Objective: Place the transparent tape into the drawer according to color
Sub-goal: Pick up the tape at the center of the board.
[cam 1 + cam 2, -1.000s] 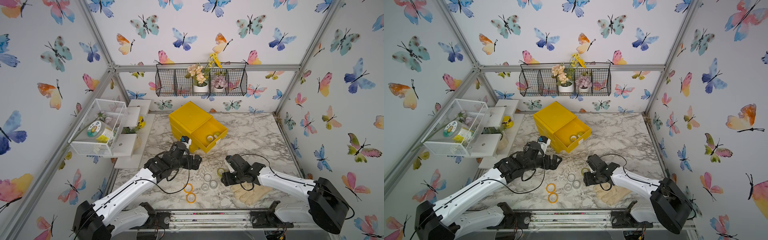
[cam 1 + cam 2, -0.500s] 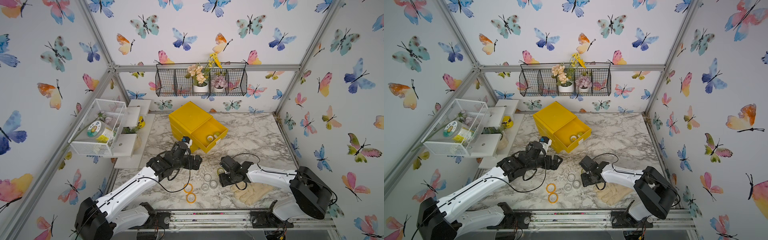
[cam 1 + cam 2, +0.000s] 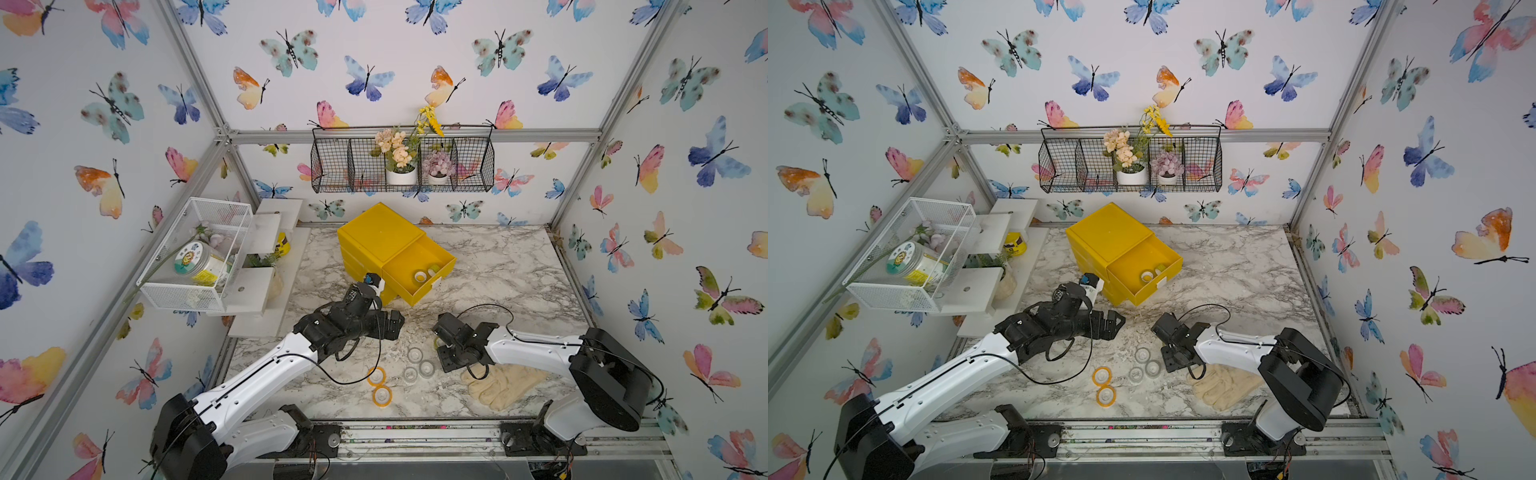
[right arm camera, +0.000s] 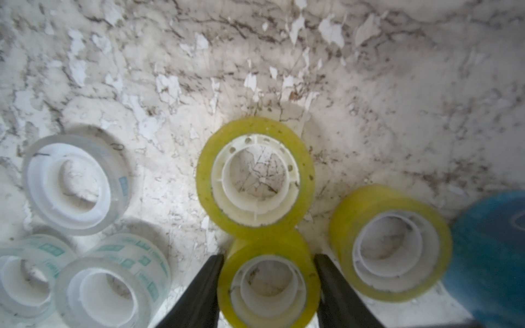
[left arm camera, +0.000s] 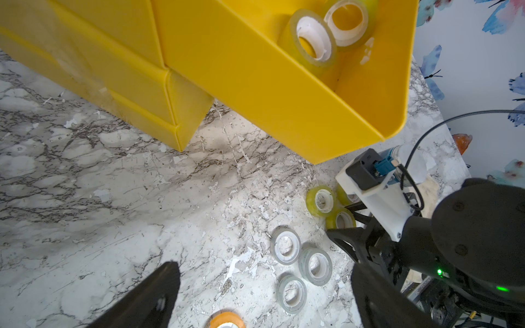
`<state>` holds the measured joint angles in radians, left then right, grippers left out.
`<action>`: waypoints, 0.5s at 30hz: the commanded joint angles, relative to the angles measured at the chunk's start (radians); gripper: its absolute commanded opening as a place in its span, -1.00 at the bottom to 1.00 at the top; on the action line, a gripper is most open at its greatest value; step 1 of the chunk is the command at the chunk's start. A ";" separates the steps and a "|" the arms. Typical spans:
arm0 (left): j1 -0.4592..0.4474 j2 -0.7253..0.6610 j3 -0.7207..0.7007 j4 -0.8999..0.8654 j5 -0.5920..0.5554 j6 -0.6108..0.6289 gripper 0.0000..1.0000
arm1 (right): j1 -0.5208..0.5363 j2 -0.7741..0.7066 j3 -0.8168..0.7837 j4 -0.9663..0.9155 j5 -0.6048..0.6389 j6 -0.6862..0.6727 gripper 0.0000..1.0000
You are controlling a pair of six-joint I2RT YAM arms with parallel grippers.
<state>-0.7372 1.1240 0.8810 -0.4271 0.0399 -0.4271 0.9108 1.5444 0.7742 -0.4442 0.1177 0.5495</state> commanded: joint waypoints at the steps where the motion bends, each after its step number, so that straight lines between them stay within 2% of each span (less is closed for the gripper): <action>1: -0.004 0.000 -0.007 -0.010 -0.023 0.005 0.98 | 0.005 -0.026 0.005 -0.011 -0.040 -0.026 -0.02; 7: -0.004 -0.006 -0.007 -0.016 -0.046 0.000 0.98 | 0.005 -0.114 0.019 -0.026 -0.118 -0.062 -0.06; 15: -0.004 -0.066 -0.016 -0.046 -0.183 -0.036 0.98 | 0.005 -0.267 0.096 -0.072 -0.202 -0.112 -0.10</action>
<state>-0.7372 1.0962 0.8772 -0.4374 -0.0471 -0.4431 0.9108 1.3247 0.8211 -0.4828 -0.0349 0.4694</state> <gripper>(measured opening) 0.990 0.487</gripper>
